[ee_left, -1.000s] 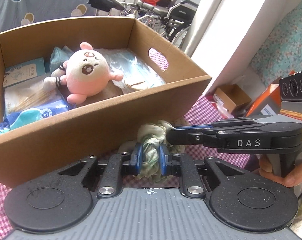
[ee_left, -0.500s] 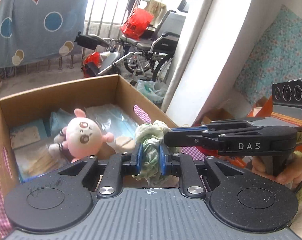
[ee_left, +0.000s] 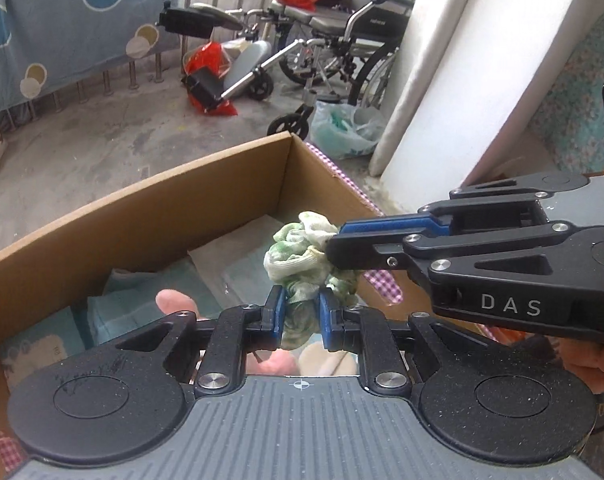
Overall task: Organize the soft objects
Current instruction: 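Lift the scrunchie into the box and release it on the mask packet, then reach the right gripper down to the white tape roll and grip it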
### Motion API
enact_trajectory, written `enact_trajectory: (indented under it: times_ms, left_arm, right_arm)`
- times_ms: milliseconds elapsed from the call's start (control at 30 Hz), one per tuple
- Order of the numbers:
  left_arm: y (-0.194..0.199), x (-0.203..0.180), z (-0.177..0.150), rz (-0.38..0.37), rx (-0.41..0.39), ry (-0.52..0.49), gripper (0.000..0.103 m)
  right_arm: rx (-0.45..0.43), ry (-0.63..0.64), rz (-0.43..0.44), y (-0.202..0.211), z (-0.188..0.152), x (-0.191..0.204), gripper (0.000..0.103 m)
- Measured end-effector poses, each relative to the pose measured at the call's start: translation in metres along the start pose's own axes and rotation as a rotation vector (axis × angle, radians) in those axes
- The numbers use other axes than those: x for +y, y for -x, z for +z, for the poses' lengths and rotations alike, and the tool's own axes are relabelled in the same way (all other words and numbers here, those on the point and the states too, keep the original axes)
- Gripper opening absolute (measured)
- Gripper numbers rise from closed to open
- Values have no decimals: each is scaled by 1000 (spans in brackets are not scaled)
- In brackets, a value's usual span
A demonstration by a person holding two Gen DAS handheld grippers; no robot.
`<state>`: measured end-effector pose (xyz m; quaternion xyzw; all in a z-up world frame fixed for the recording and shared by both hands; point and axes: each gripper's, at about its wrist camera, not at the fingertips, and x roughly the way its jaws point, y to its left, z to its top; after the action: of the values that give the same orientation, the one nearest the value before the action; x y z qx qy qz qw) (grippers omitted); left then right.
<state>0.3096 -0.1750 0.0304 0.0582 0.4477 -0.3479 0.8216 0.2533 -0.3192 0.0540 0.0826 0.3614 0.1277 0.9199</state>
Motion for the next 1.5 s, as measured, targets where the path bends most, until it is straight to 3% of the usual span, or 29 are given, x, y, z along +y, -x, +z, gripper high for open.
enact_trajectory:
  times_ms: [300, 400, 567, 733, 767, 833, 867, 900, 1033, 1133, 1300, 1500]
  left_arm:
    - [-61, 14, 3, 15, 162, 41, 22]
    - [-57, 17, 5, 22, 165, 62, 40]
    - [-18, 8, 4, 36, 95, 28, 72]
    - [49, -4, -11, 34, -5, 13, 89]
    - [64, -5, -16, 31, -28, 13, 93]
    - [93, -8, -29, 44, -82, 4, 98]
    - [107, -10, -36, 56, -108, -4, 99]
    - [119, -11, -44, 69, -131, -9, 100]
    - [158, -17, -92, 92, -170, -17, 102]
    - [160, -23, -129, 102, -149, -22, 102]
    - [128, -40, -186, 194, -118, -37, 102]
    - [68, -53, -210, 166, -42, -103, 92]
  right_arm:
    - [112, 63, -95, -56, 0, -21, 13]
    - [107, 61, -95, -54, -1, -21, 13]
    - [64, 43, -82, -27, -2, -16, 14]
    - [7, -12, -34, 25, -13, -8, 16]
    - [-6, -26, -19, 37, -17, -6, 21]
    - [-38, -60, 13, 61, -28, -3, 46]
    - [-62, -78, 29, 74, -34, -2, 66]
    - [-91, -86, 45, 86, -43, 1, 68]
    - [-128, -104, 78, 119, -79, 12, 68]
    - [-115, -162, 122, 127, -106, 16, 68]
    - [-47, -256, 172, 111, -145, 18, 67]
    - [140, -285, 184, 55, -179, 35, 56]
